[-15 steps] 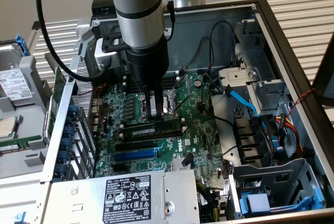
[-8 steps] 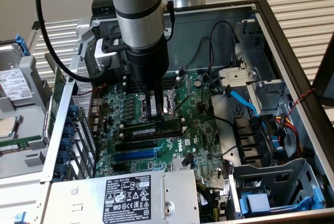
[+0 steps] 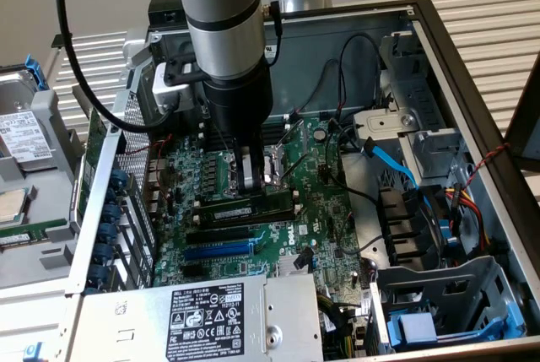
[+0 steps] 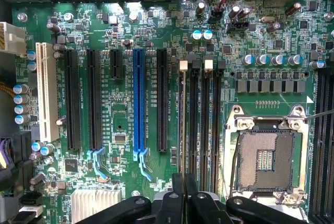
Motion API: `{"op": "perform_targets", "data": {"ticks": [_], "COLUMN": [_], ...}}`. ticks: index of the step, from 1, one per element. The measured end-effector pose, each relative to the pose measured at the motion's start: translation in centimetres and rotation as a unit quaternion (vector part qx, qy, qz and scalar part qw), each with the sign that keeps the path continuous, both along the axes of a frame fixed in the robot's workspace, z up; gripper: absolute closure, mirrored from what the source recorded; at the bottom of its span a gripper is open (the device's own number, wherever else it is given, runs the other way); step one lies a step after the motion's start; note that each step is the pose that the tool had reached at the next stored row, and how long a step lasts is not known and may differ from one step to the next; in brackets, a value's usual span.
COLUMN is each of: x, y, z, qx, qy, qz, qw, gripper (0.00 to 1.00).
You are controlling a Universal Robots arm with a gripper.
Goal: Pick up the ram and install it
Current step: 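Insert the ram into the slot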
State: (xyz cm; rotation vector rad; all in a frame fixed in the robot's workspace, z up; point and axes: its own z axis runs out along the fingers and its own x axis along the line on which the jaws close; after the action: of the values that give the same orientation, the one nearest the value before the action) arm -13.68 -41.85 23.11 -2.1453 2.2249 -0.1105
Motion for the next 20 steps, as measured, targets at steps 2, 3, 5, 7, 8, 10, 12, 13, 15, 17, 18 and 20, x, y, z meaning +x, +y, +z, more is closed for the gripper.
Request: {"op": "perform_targets", "data": {"ticks": [2,3,5,7,8,10,12,13,15,17,18,20], "x": [-0.03,-0.04,-0.06,-0.07,-0.07,-0.07,-0.07,-0.06,-0.06,-0.07,-0.07,-0.08], "y": [0.0,0.0,0.0,0.0,0.0,0.0,0.0,0.0,0.0,0.0,0.0,0.0], "z": [0.0,0.0,0.0,0.0,0.0,0.0,0.0,0.0,0.0,0.0,0.0,0.0], "qx": [0.0,0.0,0.0,0.0,0.0,0.0,0.0,0.0,0.0,0.0,0.0,0.0], "qy": [-0.0004,-0.0004,-0.0007,-0.001,-0.0013,-0.0018,-0.0023,-0.0025,-0.0029,-0.0032,-0.0032,-0.0033], "qz": [0.0,0.0,0.0,0.0,0.0,0.0,0.0,0.0,0.0,0.0,0.0,0.0], "qw": [1.0,1.0,1.0,1.0,1.0,1.0,1.0,1.0,1.0,1.0,1.0,1.0], "gripper": [0.88,0.88,0.88,0.88,0.88,0.88,0.88,0.88,0.88,0.88,0.88,0.88]}}
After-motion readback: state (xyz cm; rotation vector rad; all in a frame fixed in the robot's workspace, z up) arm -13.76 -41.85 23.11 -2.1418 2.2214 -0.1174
